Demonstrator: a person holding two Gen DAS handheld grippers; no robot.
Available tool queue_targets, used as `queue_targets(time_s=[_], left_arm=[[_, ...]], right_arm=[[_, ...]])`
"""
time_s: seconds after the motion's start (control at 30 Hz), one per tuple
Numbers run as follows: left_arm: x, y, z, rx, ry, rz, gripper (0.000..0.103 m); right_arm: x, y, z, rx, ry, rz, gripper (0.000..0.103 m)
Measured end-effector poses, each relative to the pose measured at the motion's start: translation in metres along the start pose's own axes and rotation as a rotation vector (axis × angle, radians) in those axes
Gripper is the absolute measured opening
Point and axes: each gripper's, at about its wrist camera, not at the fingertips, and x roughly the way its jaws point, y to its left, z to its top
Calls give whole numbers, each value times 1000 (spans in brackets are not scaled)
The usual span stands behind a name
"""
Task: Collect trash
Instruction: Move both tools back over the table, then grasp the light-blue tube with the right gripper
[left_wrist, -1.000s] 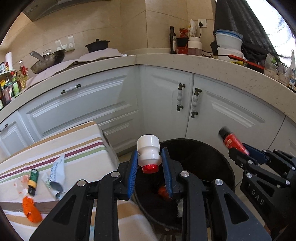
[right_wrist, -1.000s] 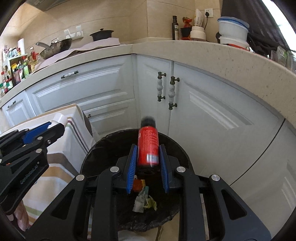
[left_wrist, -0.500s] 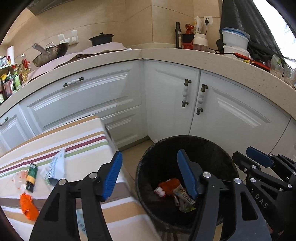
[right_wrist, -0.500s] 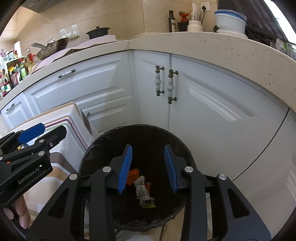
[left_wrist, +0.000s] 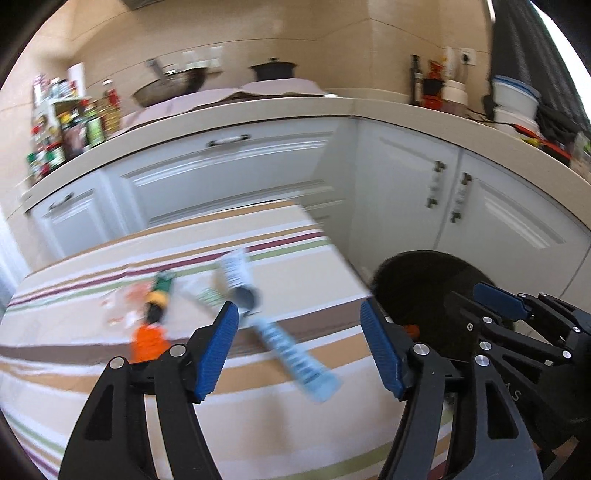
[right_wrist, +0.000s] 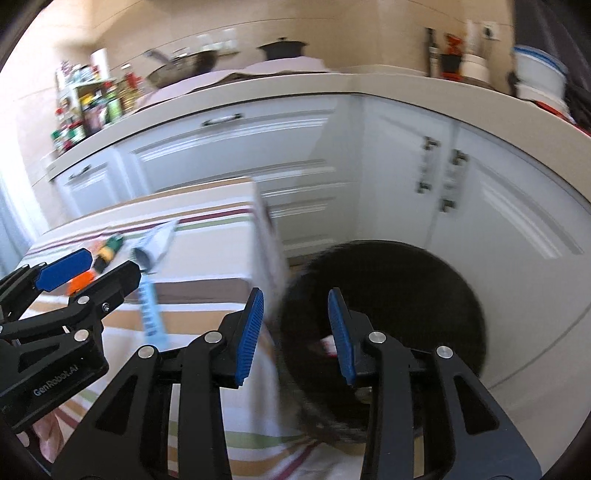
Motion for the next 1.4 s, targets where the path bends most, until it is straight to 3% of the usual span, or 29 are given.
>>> queue_targets(time_s=[0.37,0.73,1.07,1.17,1.4], left_arm=[[-16,75,-30,-105,42,146,69],[-22,133,-53,-202,78,241,69],[-23,147,-61,-245,90,238,69],[-22,144,-60,-242,90,224,69],[-17,134,-53,-236,83,191,69]], right_arm=[[12,75,-5,-118,49,103,36],[38,111,-9,-180,138,134,36],[57,116,-10,-199,222,95,35],[56,119,-11,-220,219,77,21],[49,109,-6,-191,183,79,17]])
